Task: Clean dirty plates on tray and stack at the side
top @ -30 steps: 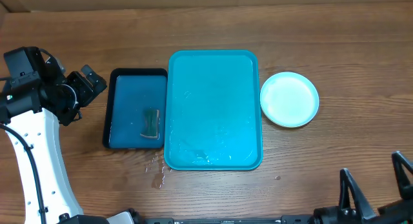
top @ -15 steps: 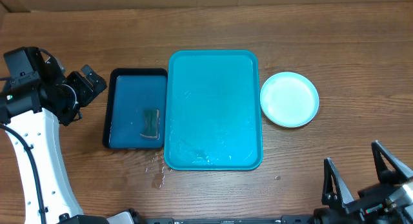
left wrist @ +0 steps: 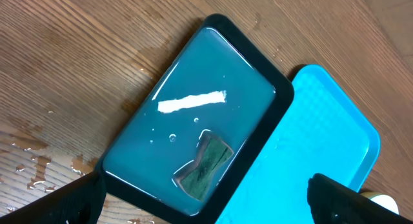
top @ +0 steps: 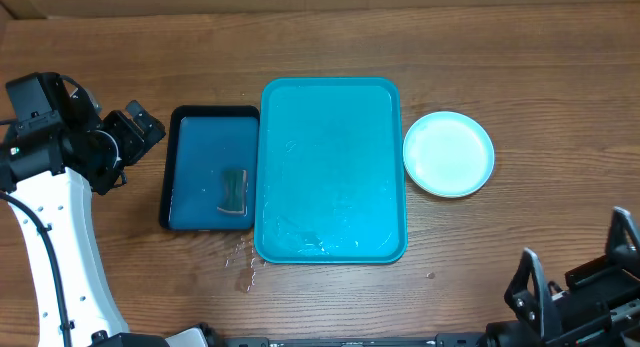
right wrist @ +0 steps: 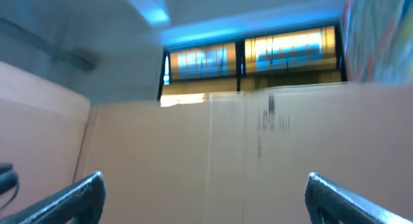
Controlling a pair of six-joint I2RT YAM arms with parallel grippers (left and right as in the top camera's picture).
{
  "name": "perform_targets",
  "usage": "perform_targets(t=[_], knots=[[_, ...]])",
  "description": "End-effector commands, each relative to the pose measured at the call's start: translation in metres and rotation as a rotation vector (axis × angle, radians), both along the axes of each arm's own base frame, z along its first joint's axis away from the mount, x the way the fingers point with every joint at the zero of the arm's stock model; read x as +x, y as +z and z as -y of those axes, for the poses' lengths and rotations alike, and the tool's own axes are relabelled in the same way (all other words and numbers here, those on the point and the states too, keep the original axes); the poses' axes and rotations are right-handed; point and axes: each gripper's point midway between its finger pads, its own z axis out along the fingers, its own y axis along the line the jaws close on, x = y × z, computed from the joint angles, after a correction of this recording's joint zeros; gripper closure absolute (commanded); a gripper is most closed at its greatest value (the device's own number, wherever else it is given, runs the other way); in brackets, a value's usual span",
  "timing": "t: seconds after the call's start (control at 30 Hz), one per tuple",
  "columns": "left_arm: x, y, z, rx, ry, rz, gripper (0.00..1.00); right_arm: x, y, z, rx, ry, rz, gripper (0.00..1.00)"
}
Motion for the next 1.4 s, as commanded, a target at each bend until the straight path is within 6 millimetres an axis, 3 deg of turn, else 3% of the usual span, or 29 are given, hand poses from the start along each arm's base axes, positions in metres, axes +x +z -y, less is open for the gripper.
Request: perform_targets(t=[0.0,0.13,0.5,1.0,1.2,1.37], knots=[[0.0,0.001,-0.001,-0.004,0.013,0.002,0.0,0.002,-0.003,0.006,0.032,-0.024,0.043,0.0],[0.0,0.001,-0.001,-0.003,0.013,0.003,0.0,0.011,-0.014,0.009,0.05,-0.04,0.057,0.0],[0.0,0.001,-0.001,-0.004,0.014,0.003,0.0,0.057,-0.076,0.006,0.041,-0.051,-0.07,0.0],[0.0,0.001,-0.001,-0.003,0.013,0.003,0.0,0.094,-0.147,0.006,0.039,-0.072,-0.191,0.0],[0.0,0.001,-0.001,-0.003,0.013,0.003,0.0,0.111,-0.179,0.005,0.024,-0.083,-0.325,0.0],[0.0,0.001,-0.001,-0.003,0.013,0.003,0.0,0.127,-0.223,0.004,-0.004,-0.093,-0.516,0.01]])
